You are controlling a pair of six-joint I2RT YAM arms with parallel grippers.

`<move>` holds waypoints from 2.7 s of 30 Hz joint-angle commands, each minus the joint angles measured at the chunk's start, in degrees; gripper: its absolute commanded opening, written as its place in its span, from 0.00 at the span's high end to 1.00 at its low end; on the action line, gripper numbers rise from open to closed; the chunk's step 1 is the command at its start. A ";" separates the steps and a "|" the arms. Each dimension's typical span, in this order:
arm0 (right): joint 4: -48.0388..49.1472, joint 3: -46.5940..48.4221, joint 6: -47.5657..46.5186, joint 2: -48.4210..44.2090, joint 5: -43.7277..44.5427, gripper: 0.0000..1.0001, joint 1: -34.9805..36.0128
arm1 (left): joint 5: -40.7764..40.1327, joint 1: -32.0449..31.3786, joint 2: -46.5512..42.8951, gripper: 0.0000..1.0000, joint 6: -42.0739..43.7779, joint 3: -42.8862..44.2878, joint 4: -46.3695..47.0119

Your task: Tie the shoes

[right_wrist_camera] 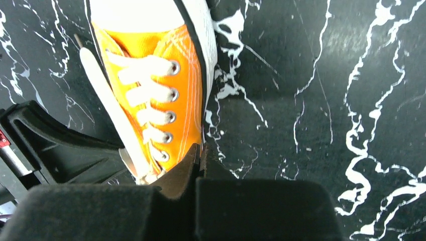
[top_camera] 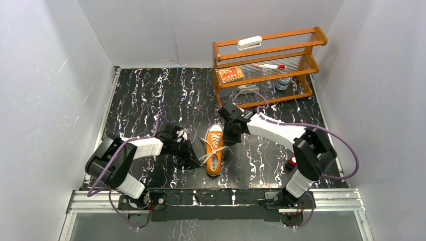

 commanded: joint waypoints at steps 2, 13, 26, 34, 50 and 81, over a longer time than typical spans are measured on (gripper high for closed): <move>8.34 -1.16 -6.92 0.23 -2.56 1.00 -2.75 | -8.65 0.08 1.66 1.00 0.91 1.62 -12.34; 14.60 -8.30 -9.63 -1.02 -8.20 1.00 -9.91 | -16.34 0.08 2.84 1.00 2.56 4.01 -21.66; 17.70 -12.99 -10.68 -2.31 -9.61 1.00 -14.94 | -20.28 0.08 2.00 1.00 5.19 3.35 -22.56; 17.62 -10.57 -14.00 -2.23 -14.49 1.00 -15.21 | -18.28 0.08 2.64 0.88 10.44 8.52 -26.88; 8.32 -2.30 -27.75 -9.47 -21.57 0.31 -15.30 | -22.04 0.04 -17.44 0.39 9.90 20.17 -40.51; 11.18 -6.00 -25.59 -11.67 -25.14 0.35 -15.35 | 5.65 -3.88 -5.75 1.00 11.10 14.87 -17.08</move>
